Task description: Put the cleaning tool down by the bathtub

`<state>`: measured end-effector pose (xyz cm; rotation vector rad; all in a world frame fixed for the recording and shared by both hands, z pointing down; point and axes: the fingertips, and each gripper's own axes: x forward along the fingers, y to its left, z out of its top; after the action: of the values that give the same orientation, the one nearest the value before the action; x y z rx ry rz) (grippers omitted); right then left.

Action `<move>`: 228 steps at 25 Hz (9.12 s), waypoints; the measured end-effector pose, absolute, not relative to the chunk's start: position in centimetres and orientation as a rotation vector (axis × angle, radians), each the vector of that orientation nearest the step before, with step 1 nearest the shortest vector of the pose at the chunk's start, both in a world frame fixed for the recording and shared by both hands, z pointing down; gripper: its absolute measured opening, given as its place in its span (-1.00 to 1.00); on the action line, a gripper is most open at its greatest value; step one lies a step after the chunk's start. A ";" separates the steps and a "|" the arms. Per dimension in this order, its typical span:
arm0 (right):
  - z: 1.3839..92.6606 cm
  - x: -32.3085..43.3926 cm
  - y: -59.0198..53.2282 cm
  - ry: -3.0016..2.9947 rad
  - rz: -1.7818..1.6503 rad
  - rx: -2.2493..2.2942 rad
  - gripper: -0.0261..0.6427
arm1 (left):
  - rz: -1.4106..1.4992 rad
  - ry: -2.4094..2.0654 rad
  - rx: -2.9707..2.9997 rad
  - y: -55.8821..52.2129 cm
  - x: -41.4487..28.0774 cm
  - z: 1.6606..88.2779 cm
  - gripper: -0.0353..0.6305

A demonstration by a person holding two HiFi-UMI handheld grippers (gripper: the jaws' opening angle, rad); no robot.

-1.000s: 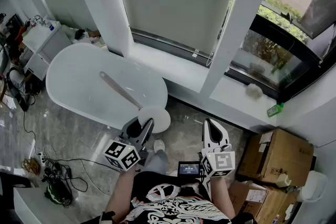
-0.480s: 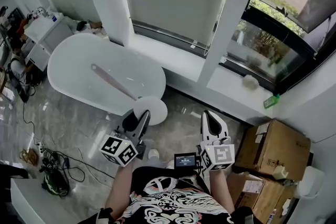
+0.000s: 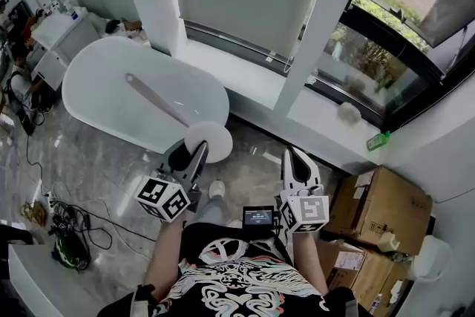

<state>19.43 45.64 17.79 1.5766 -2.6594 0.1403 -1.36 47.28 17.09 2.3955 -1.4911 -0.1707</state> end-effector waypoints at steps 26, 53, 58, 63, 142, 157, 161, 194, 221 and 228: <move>19.6 12.9 17.6 -2.564 0.172 1.595 -0.84 | -0.181 -1.385 2.448 17.3 -7.3 17.8 -0.49; 20.6 9.6 -1.3 -2.494 0.126 1.637 -0.84 | -0.135 -1.483 2.468 -1.4 -12.1 18.7 -0.49; 20.5 9.9 -4.6 -2.473 0.110 1.636 -0.84 | -0.141 -1.487 2.476 -4.1 -12.2 18.6 -0.49; 21.4 10.2 -6.6 -2.465 0.131 1.621 -0.84 | -0.124 -1.466 2.464 -6.3 -11.8 19.3 -0.49; 55.4 7.6 -19.0 -2.309 0.295 1.188 -0.84 | 0.031 -1.284 1.947 -17.1 -7.5 59.5 -0.49; 59.7 9.1 -19.1 -2.271 0.309 1.191 -0.84 | 0.081 -1.236 1.927 -17.9 -5.7 64.2 -0.49; 61.1 9.4 -19.3 -2.265 0.316 1.181 -0.84 | 0.076 -1.221 1.902 -18.5 -4.8 66.2 -0.49; 65.2 10.4 -20.7 -2.241 0.346 1.122 -0.84 | 0.056 -1.010 1.581 -21.3 -1.2 75.2 -0.49; 67.0 9.1 -19.7 -2.240 0.449 1.098 -0.84 | 0.146 -1.028 1.498 -20.7 -0.2 78.9 -0.49; 67.1 8.9 -19.8 -2.231 0.459 1.101 -0.84 | 0.161 -1.042 1.511 -20.4 -0.3 78.5 -0.36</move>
<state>8.92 -19.84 67.09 1.1010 -2.2310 0.4592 -0.33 -20.44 78.48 1.5112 -1.0422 0.1612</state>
